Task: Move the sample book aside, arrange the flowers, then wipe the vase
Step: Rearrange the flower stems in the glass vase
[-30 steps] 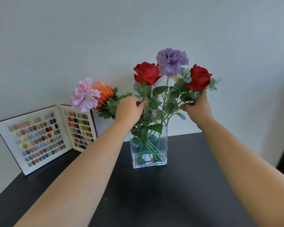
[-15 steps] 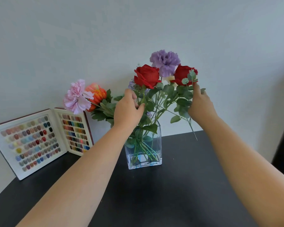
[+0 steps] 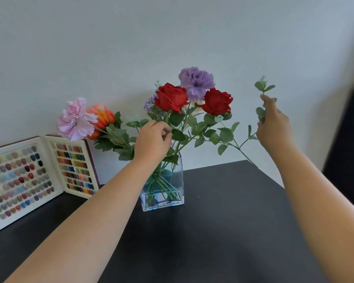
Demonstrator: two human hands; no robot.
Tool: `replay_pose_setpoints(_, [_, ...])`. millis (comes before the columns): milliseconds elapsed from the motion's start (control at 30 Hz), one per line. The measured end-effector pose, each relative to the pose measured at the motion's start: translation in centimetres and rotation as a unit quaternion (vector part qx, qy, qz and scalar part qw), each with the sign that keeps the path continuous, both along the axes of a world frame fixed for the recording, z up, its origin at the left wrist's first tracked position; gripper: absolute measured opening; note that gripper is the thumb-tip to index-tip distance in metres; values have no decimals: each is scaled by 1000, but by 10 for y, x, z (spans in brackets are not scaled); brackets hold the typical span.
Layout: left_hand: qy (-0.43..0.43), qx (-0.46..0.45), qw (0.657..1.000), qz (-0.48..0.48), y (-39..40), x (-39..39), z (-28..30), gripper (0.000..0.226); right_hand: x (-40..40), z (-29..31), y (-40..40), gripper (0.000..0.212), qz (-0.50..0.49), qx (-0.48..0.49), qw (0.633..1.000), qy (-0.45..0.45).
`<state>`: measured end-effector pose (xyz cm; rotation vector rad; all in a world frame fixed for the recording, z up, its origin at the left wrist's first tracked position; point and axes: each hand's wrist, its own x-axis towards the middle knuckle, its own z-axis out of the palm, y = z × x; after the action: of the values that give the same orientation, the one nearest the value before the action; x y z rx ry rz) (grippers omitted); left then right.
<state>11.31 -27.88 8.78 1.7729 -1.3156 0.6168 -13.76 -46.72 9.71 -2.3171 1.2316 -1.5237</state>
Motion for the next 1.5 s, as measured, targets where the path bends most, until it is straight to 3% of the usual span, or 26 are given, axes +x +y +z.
replay_pose_setpoints(133, [-34, -19, 999, 3, 4, -10, -2, 10, -4, -17, -3, 73, 16, -4, 998, 56])
replay_pose_setpoints(200, [-70, -18, 997, -2, 6, -18, -6, 11, -3, -24, 0, 75, 53, 29, 998, -24])
replay_pose_setpoints(267, [-99, -11, 995, -11, 6, -24, -12, 14, 1, -28, 4, 81, 116, 101, 975, -158])
replay_pose_setpoints(367, [-126, 7, 992, -12, 2, -29, -18, 18, 19, -36, 12, 98, 215, 222, 902, -301])
replay_pose_setpoints(433, [-124, 35, 992, -1, -2, -27, -19, 21, 34, -44, 14, 107, 268, 300, 830, -387])
replay_pose_setpoints(500, [-86, 61, 994, 7, -5, -20, -17, 24, 46, -55, 12, 104, 295, 376, 767, -429])
replay_pose_setpoints(533, [-49, 75, 996, 6, -5, -16, -15, 25, 51, -61, 12, 93, 301, 408, 752, -420])
replay_pose_setpoints(600, [28, 106, 994, -3, -6, -7, -13, 27, 59, -73, 16, 66, 296, 452, 766, -349])
replay_pose_setpoints(667, [60, 136, 989, -13, -6, 0, -13, 28, 65, -86, 20, 57, 292, 473, 790, -258])
replay_pose_setpoints(800, [47, 147, 988, -23, -7, 4, -15, 25, 75, -109, 21, 91, 368, 513, 762, -141])
replay_pose_setpoints(867, [46, 141, 989, -18, -10, 5, -16, 24, 79, -114, 22, 100, 389, 491, 770, -124])
replay_pose_setpoints(900, [42, 140, 989, -13, -11, 4, -16, 24, 82, -115, 22, 94, 386, 465, 786, -125])
replay_pose_setpoints(967, [35, 137, 990, -1, -13, 2, -16, 24, 85, -115, 19, 68, 383, 418, 810, -149])
replay_pose_setpoints(1033, [31, 132, 991, 10, -16, 1, -16, 24, 81, -112, 15, 41, 394, 398, 811, -167])
replay_pose_setpoints(1133, [24, 133, 990, 29, -23, -1, -16, 23, 63, -106, 7, 21, 393, 399, 816, -145])
replay_pose_setpoints(1500, [15, 200, 975, 93, -48, -17, -25, 28, 21, -91, 2, 19, 371, 408, 834, -31])
